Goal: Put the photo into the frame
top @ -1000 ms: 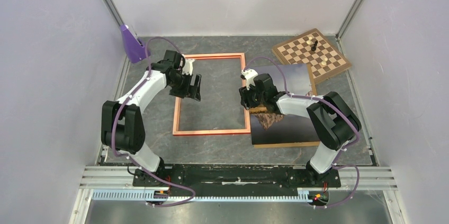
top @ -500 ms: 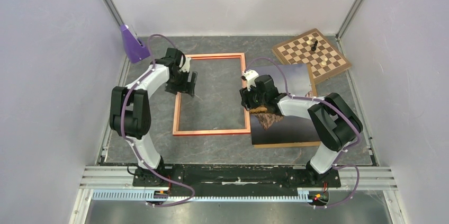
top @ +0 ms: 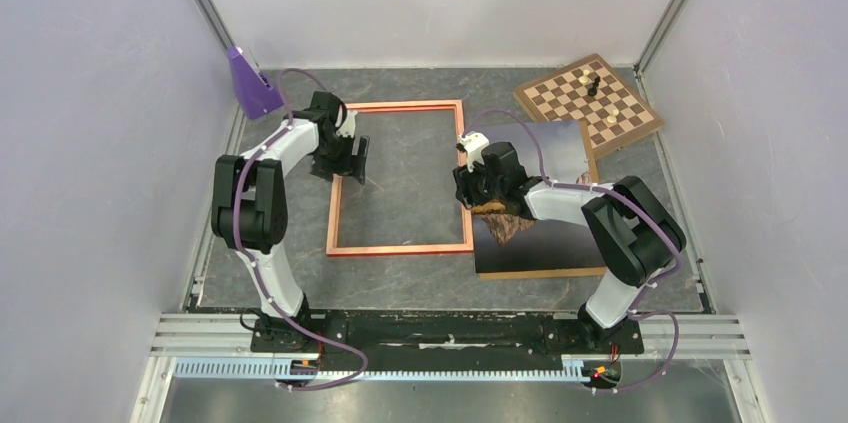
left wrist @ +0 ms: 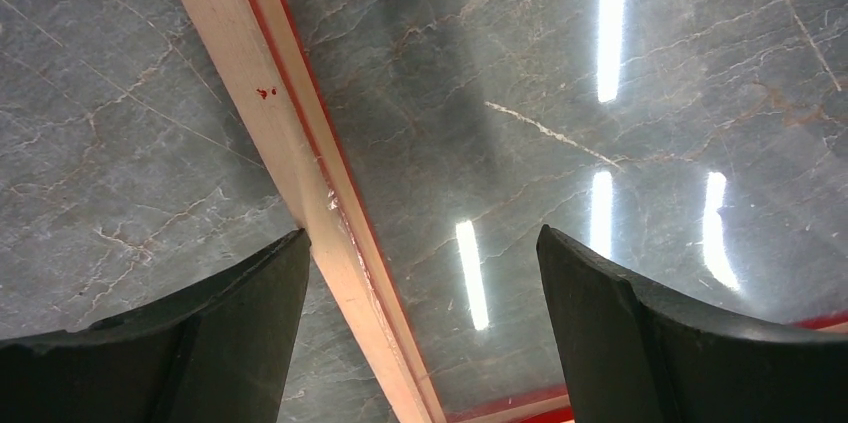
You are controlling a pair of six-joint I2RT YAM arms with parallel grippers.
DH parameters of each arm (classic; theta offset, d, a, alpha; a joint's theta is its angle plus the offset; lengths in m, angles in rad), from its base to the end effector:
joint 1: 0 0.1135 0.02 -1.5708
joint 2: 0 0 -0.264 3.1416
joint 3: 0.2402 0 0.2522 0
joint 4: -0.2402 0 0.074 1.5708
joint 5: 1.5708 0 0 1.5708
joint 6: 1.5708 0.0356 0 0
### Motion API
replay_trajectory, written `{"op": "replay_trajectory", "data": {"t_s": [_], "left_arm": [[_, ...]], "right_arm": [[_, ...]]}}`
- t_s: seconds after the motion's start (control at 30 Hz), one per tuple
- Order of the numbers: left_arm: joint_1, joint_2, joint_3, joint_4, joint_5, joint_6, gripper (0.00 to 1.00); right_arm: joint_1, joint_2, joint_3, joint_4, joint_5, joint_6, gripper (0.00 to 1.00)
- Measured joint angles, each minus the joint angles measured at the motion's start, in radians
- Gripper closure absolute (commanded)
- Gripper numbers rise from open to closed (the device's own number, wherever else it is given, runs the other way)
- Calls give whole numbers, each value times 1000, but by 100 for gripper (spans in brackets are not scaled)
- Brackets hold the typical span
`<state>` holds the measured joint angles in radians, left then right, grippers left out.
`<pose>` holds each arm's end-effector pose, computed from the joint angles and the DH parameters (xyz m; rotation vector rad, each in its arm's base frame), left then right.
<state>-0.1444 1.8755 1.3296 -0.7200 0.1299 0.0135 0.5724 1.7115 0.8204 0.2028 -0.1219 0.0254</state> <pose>0.3680 -0.0582 0.1852 0.2522 2.8273 -0.2128 0.2852 0.1889 0.1526 -0.6829 2.1896 0.4526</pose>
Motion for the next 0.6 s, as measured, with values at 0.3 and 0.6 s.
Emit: {"op": "replay_trajectory", "data": {"t_s": [0.3,0.6], "left_arm": [[10,0,0,0,59,-1,12],[22,0,0,-2,106,0,14]], "right_arm": [[0,0,0,6,2,1,46],[0,4,0,8,14,8,46]]}}
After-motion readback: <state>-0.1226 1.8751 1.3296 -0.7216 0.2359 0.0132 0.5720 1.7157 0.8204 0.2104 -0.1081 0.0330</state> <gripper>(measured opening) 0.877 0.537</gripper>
